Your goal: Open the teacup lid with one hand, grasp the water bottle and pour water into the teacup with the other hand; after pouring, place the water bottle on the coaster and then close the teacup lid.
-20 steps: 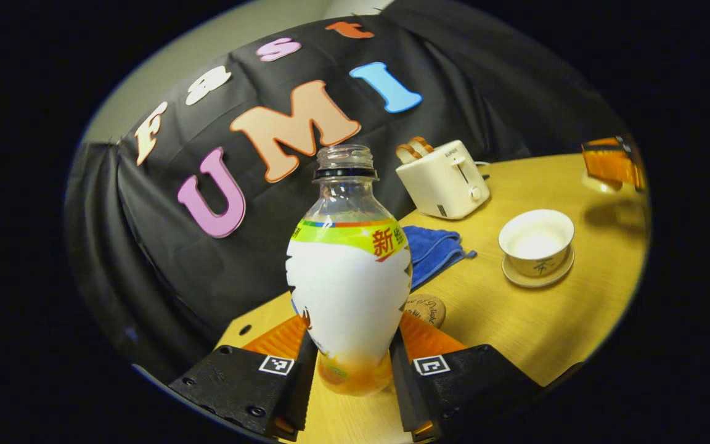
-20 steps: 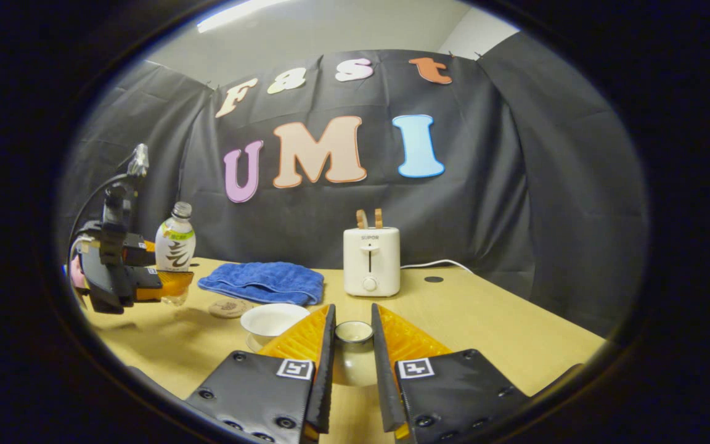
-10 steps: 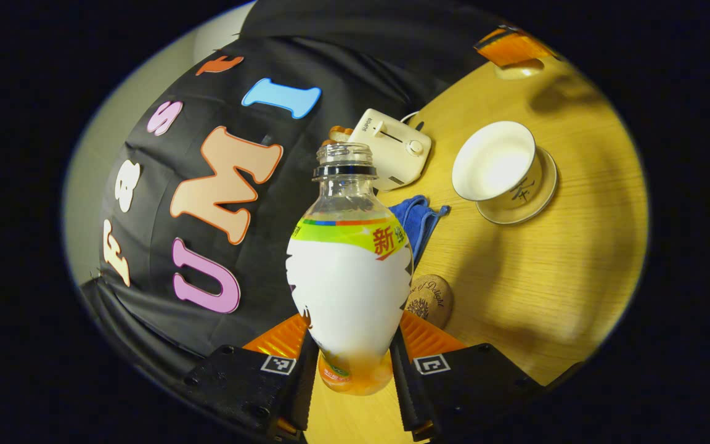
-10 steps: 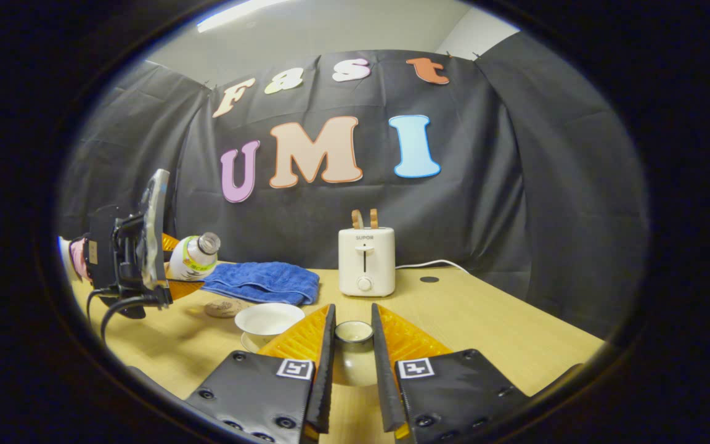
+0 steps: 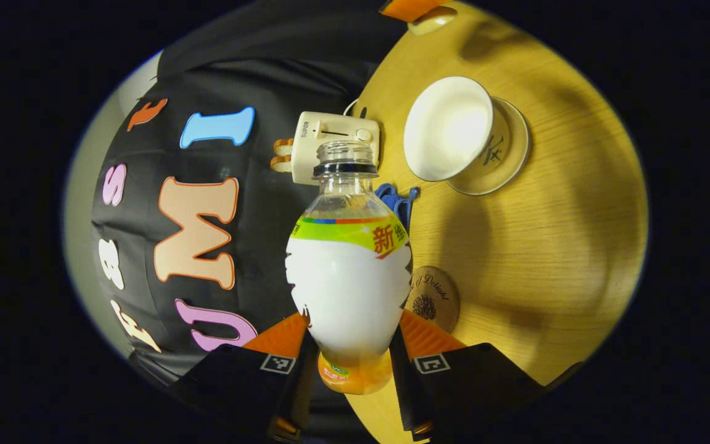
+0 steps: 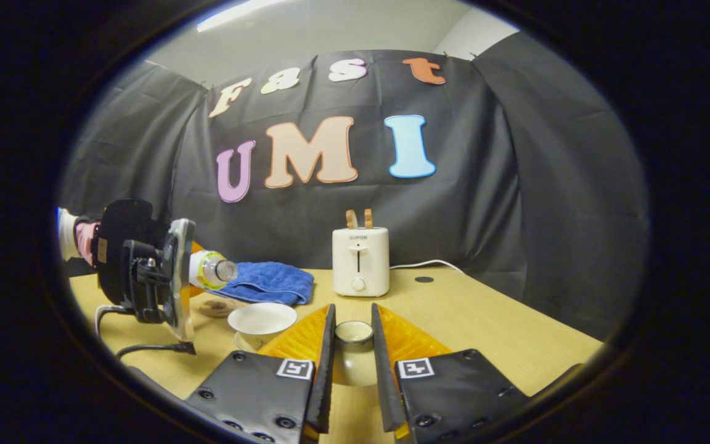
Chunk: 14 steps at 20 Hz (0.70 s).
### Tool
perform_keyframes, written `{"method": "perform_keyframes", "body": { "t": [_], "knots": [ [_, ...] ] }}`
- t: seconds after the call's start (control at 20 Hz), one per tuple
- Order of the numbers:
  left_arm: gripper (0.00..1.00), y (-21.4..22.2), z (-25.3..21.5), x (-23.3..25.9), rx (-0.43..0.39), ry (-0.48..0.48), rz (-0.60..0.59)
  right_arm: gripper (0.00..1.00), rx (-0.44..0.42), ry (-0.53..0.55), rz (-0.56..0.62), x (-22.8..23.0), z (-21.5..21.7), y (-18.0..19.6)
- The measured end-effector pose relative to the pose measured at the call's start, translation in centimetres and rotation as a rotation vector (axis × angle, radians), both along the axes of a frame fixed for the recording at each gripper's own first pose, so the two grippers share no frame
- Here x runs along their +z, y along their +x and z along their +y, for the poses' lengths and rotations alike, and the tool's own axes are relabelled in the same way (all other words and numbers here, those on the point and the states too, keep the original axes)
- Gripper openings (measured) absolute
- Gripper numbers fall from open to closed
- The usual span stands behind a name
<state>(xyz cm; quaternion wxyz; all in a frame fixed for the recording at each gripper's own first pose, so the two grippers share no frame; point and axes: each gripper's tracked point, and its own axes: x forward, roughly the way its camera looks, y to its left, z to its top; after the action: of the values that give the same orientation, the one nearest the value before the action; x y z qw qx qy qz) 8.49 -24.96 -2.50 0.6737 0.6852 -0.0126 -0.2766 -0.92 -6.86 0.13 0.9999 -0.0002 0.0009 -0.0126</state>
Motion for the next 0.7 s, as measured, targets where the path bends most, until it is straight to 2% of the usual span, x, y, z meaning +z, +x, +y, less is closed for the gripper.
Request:
{"method": "perform_keyframes", "body": {
  "t": [0.4,0.7],
  "knots": [
    [0.54,1.0,-1.1,0.5,-0.054,0.179,-0.073,0.35,0.0,0.0,0.001,0.0,0.0,0.1],
    [0.54,1.0,-1.3,1.1,-0.08,0.253,-0.104,0.35,0.003,-0.001,0.001,0.0,0.0,0.1]
  ]
}}
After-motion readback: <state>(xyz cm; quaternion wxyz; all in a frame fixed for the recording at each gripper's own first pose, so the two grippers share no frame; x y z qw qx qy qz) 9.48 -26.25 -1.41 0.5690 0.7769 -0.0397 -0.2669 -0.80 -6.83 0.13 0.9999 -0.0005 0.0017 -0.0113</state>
